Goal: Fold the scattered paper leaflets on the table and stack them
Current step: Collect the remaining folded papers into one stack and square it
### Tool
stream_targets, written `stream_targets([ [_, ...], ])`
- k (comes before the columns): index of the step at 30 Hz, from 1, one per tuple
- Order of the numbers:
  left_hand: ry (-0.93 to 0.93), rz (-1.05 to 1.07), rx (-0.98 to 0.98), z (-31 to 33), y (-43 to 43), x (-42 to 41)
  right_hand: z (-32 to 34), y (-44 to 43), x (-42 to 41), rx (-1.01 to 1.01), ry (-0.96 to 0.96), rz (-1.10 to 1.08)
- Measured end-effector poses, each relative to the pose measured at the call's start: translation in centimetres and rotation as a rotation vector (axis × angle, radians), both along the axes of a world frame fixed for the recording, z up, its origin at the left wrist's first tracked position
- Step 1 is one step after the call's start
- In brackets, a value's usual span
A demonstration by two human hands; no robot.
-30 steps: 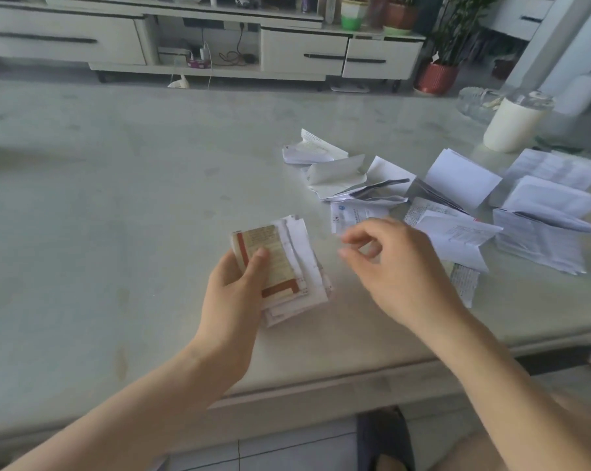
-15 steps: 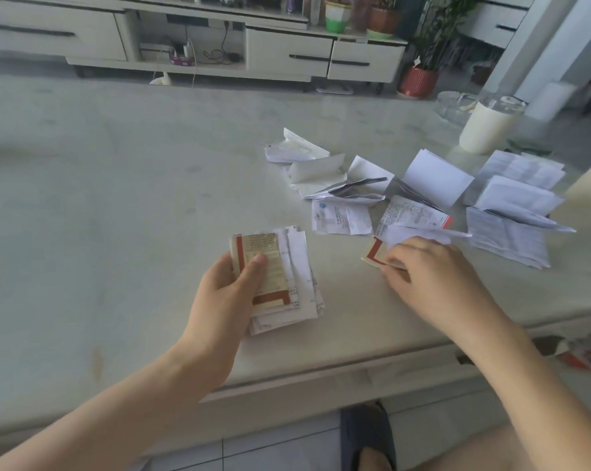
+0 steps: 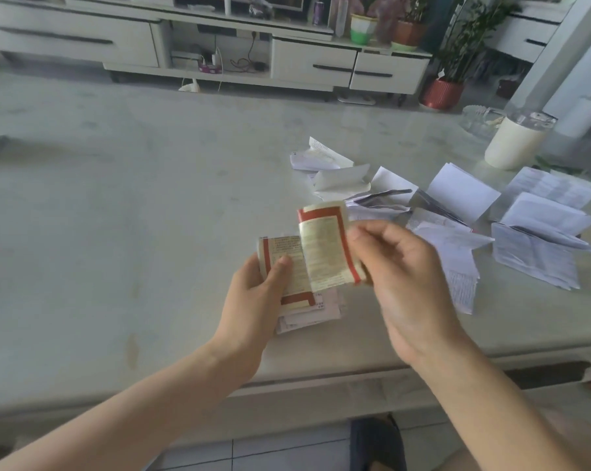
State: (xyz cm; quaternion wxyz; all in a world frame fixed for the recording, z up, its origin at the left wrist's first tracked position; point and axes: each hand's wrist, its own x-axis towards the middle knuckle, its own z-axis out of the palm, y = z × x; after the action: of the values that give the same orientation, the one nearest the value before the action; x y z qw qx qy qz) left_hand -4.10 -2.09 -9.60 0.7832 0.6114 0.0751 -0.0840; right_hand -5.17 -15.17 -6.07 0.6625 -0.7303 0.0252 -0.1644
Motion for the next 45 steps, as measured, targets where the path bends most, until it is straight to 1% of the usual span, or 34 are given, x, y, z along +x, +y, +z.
stream_targets([
  [2, -0.015, -0.013, -0.006, 0.1, 0.0, 0.0, -1.4, 2.0, 0.1, -0.202, 0.029, -0.006],
  [5, 0.026, -0.019, -0.088, 0.0, 0.4, 0.1, -2.7, 3.0, 0.6, -0.478, -0.057, -0.118],
  [7, 0.051, -0.04, -0.129, 0.0, 0.7, 0.3, -3.3, 3.3, 0.9, -0.575, -0.09, -0.162],
  [8, 0.032, -0.062, -0.124, 0.0, 0.6, 0.3, -3.5, 3.4, 0.8, -0.608, -0.102, -0.172],
  [11, -0.145, -0.033, -0.051, -0.1, 0.4, 0.2, -3.5, 3.8, 0.8, -0.659, -0.188, -0.183],
  [13, -0.306, -0.013, 0.008, -0.1, 0.6, 0.3, -2.9, 3.1, 1.3, -0.611, -0.197, -0.154],
  [14, -0.396, -0.012, 0.048, -0.1, 0.8, 0.4, -2.5, 2.6, 1.5, -0.515, -0.13, -0.075],
  [16, -0.531, -0.036, 0.114, 0.0, 1.1, 0.8, -1.7, 2.1, 1.6, -0.205, 0.073, 0.195],
  [17, -0.567, -0.058, 0.143, 0.0, 1.2, 0.9, -1.7, 2.0, 1.5, -0.071, 0.119, 0.316],
  [18, -0.579, -0.079, 0.168, -0.1, 1.2, 1.0, -2.0, 2.1, 1.4, -0.02, 0.125, 0.371],
  [22, -0.607, -0.162, 0.28, -0.8, 1.2, 1.1, -4.5, 3.0, 1.2, -0.031, 0.049, 0.413],
  [25, -0.606, -0.163, 0.307, -0.8, 1.2, 1.2, -4.7, 3.1, 1.2, 0.007, 0.032, 0.444],
  [28, -0.56, -0.156, 0.304, -0.9, 1.3, 1.0, -4.6, 3.1, 1.1, -0.039, 0.025, 0.435],
  [32, -0.51, -0.139, 0.209, -0.2, 1.1, 0.6, -3.4, 1.8, 0.9, -0.248, 0.002, 0.382],
  [33, -0.469, -0.148, 0.165, 0.2, 0.9, 0.6, -2.9, 0.8, 1.0, -0.313, -0.031, 0.325],
  [34, -0.419, -0.157, 0.119, 0.4, 0.9, 0.6, -2.2, -0.4, 1.2, -0.384, -0.087, 0.232],
  [36, -0.292, -0.182, 0.039, 0.7, 0.6, 0.8, -0.9, -3.9, 1.8, -0.546, -0.225, -0.021],
  [37, -0.228, -0.191, 0.002, 0.7, 0.6, 0.8, -0.4, -6.1, 2.2, -0.644, -0.26, -0.151],
  [38, -0.179, -0.197, -0.026, 0.7, 0.4, 0.8, 0.1, -8.2, 2.6, -0.766, -0.254, -0.267],
  [39, -0.135, -0.207, -0.049, 0.7, 0.1, 0.7, 0.5, -10.5, 2.8, -0.926, -0.201, -0.348],
  [40, -0.088, -0.223, -0.072, 0.7, -0.1, 0.5, 0.5, -12.3, 3.1, -1.085, -0.096, -0.378],
  [42, 0.019, -0.287, -0.169, 0.7, -0.5, 0.3, -0.3, -14.7, 3.5, -1.308, 0.173, -0.337],
  [43, 0.073, -0.344, -0.233, 0.9, -0.7, 0.2, -0.8, -15.2, 3.7, -1.374, 0.246, -0.303],
  [45, 0.162, -0.455, -0.327, 1.0, -0.7, 0.2, -1.1, -15.3, 4.0, -1.43, 0.22, -0.293],
])
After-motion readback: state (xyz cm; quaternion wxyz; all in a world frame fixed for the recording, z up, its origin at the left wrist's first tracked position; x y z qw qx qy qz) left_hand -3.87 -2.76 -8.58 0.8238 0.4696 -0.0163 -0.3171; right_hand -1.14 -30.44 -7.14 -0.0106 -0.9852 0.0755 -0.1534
